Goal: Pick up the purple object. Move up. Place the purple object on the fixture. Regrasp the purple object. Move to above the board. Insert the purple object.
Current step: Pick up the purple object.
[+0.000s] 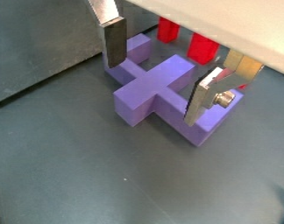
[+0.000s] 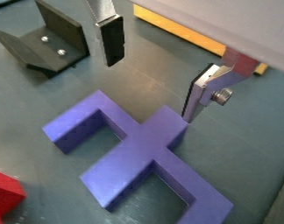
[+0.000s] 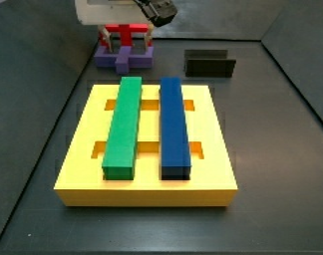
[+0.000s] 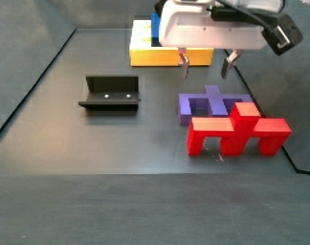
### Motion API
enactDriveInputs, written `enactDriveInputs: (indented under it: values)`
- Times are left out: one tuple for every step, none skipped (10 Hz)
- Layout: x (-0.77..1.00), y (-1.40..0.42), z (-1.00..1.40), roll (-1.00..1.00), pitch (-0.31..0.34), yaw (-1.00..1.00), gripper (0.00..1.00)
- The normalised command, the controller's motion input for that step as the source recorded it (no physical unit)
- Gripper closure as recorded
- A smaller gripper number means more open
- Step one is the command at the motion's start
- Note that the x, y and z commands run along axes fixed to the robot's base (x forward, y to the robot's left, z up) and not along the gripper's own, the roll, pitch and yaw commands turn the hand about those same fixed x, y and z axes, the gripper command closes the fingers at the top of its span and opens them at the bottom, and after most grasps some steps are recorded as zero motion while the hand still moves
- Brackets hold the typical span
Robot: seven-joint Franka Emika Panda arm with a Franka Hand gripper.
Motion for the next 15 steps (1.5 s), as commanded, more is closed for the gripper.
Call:
enactDriveInputs:
  values:
    - [-0.13, 0.00, -0.27, 0.06, -0.079, -0.01, 0.00]
    - [-0.04, 0.00, -0.29, 0.05, -0.073, -0.06, 0.00]
    - [-0.02, 0.00, -0.31, 0.05, -0.074, -0.08, 0.00]
    - [0.00, 0.00, -0.34, 0.04, -0.064, -0.14, 0.00]
    - [0.00, 0.00, -0.37, 0.03, -0.086, -0.13, 0.00]
    - [-0.04, 0.00, -0.32, 0.03, -0.074, -0.09, 0.00]
    - [-0.12, 0.00, -0.28, 0.03, -0.066, -0.11, 0.00]
    - [-0.18, 0.03, -0.23, 0.02, -0.067, -0.11, 0.00]
    - [-0.18, 0.05, -0.21, 0.01, -0.061, -0.12, 0.00]
    - [-0.17, 0.09, -0.12, 0.00, -0.021, -0.13, 0.00]
    - [-0.15, 0.12, -0.07, 0.00, 0.000, -0.16, 0.00]
    - [-0.14, 0.12, -0.03, 0.00, 0.000, -0.16, 0.00]
    - [-0.03, 0.00, 0.00, 0.00, 0.000, -0.05, 0.00]
    - [0.00, 0.00, 0.00, 0.00, 0.000, -0.13, 0.00]
    - [0.00, 0.00, 0.00, 0.00, 0.000, -0.13, 0.00]
